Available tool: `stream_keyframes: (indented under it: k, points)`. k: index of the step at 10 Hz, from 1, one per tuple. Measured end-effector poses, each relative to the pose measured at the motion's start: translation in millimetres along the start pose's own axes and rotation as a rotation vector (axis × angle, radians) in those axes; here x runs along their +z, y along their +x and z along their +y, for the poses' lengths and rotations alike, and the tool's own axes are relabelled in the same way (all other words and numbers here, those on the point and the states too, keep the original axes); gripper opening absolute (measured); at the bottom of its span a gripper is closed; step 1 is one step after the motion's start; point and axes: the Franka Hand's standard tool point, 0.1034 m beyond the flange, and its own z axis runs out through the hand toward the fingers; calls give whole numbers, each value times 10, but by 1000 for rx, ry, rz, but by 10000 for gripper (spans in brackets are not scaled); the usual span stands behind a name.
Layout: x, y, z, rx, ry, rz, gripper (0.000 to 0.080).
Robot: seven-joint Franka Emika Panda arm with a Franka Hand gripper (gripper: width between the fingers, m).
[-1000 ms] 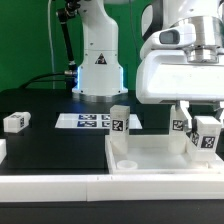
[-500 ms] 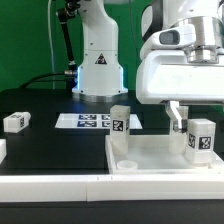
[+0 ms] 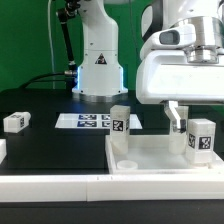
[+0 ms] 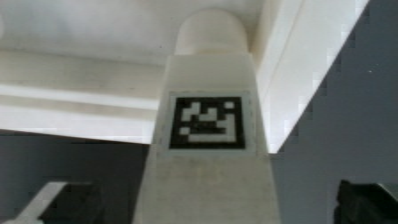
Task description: Assemble square table
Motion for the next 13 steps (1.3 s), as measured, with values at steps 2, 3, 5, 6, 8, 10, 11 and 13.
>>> stream_keyframes:
  k: [2,3,5,6,8,10,11,13]
  points:
    - [0,0,0,0,0,0,649]
    - [0,0,0,0,0,0,649]
    - [-12,-4,70,4,1,-96,649]
    - [-30,35,103,13,2,-129,649]
    - [-9,34,137,24,6,-263,649]
    - [-18,4,173,39,11,-412,649]
    - [-4,22,171,42,12,-469,649]
    - [70,51,121,51,10,-459,649]
